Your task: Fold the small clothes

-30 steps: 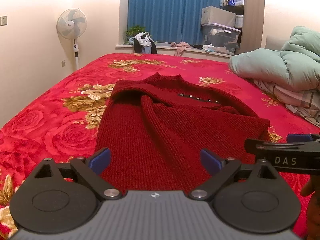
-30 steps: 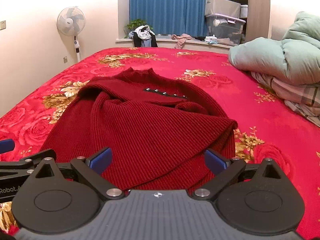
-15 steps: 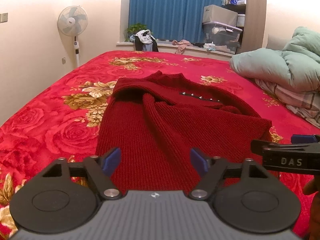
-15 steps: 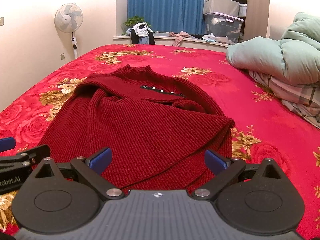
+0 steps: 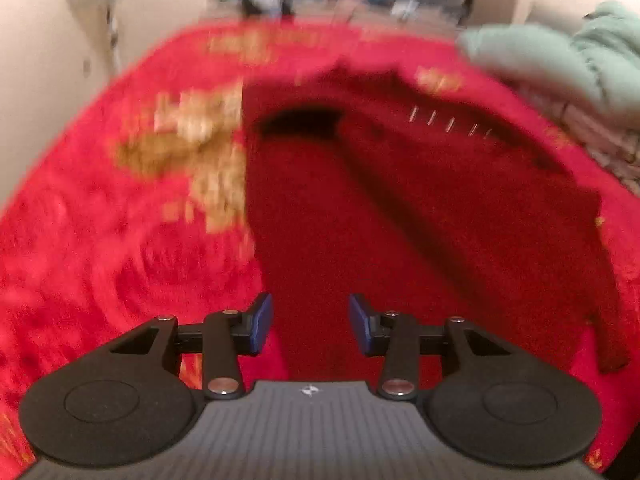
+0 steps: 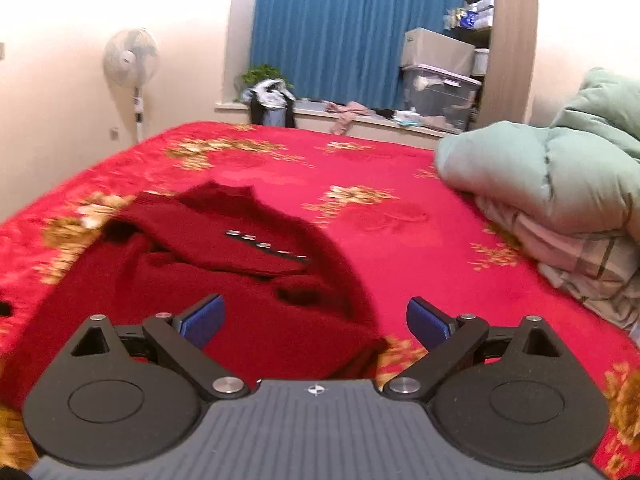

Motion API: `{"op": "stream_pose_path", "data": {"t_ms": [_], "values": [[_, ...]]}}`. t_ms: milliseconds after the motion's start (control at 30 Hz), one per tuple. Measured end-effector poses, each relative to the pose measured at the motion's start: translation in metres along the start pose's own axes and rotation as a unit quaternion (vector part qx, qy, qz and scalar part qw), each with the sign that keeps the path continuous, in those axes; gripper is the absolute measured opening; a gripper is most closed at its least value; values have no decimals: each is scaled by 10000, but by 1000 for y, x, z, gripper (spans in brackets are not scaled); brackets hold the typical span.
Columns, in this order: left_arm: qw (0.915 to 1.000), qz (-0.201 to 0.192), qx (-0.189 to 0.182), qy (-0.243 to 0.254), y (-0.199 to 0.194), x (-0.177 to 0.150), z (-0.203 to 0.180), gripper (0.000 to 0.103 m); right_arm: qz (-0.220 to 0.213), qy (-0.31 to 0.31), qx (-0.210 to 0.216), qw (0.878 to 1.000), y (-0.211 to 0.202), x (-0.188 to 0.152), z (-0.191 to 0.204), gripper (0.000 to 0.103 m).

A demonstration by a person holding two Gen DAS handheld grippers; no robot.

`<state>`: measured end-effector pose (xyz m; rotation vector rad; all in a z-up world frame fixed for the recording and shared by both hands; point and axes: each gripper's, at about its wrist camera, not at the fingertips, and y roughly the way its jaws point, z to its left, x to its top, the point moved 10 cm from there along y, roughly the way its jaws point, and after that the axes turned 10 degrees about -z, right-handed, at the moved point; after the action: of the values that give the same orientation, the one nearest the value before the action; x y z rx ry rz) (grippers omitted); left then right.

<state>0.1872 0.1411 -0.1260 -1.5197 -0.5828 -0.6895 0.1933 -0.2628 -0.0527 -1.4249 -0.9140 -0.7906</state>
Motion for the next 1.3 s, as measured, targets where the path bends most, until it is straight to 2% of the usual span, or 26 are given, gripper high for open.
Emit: {"op": "stream_pose_path", "data": {"t_ms": [67, 133, 167, 267, 333, 467, 567, 600, 800, 900, 933, 1000, 1067, 1167, 1267, 1300], "values": [[9994, 268, -56, -194, 15, -7, 4, 47, 169, 278, -204, 9993, 16, -14, -23, 91], [9987, 441, -52, -236, 26, -14, 5, 47, 492, 551, -430, 9963, 30, -27, -40, 90], [9982, 522, -54, -287, 31, -19, 4, 47, 513, 684, -464, 9953, 33, -29, -45, 90], [9978, 544, -87, -371, 34, -21, 2, 48, 692, 650, -575, 9938, 43, -40, -49, 91], [9978, 551, -88, -364, 35, -19, 5, 48, 767, 586, -530, 9939, 44, -42, -45, 94], [9972, 559, -107, -486, 36, -21, 2, 45, 606, 549, -326, 9961, 41, -34, -33, 100], [9983, 478, -84, -311, 31, -21, -4, 24, 642, 459, -337, 9963, 43, -33, -29, 100], [9989, 417, -35, -206, 27, -20, -5, 9, 667, 465, -352, 9961, 43, -34, -29, 100], [9997, -163, -158, -38, -17, -11, 8, 6, 733, 746, -397, 9937, 38, -36, -33, 100], [9996, -248, 100, -10, -39, -16, 33, 5, 725, 841, -354, 9932, 34, -36, -30, 97], [9994, -237, 243, -15, -47, -19, 47, 0, 721, 835, -356, 9933, 33, -36, -28, 96], [9962, -175, 832, 169, -60, -27, 75, 0, 715, 803, -313, 9937, 32, -36, -24, 91], [9951, -100, 980, 66, -68, -37, 97, 0, 740, 707, -266, 9944, 32, -38, -19, 90], [9953, -103, 711, -649, -70, -38, 112, 0, 798, 538, -156, 9952, 37, -42, -8, 90], [9962, -140, 478, -720, -68, -30, 99, 7, 830, 576, -53, 9949, 44, -40, -1, 91], [9968, -136, 373, -690, -65, -28, 93, 14, 835, 622, -26, 9946, 48, -40, 1, 92]]}}
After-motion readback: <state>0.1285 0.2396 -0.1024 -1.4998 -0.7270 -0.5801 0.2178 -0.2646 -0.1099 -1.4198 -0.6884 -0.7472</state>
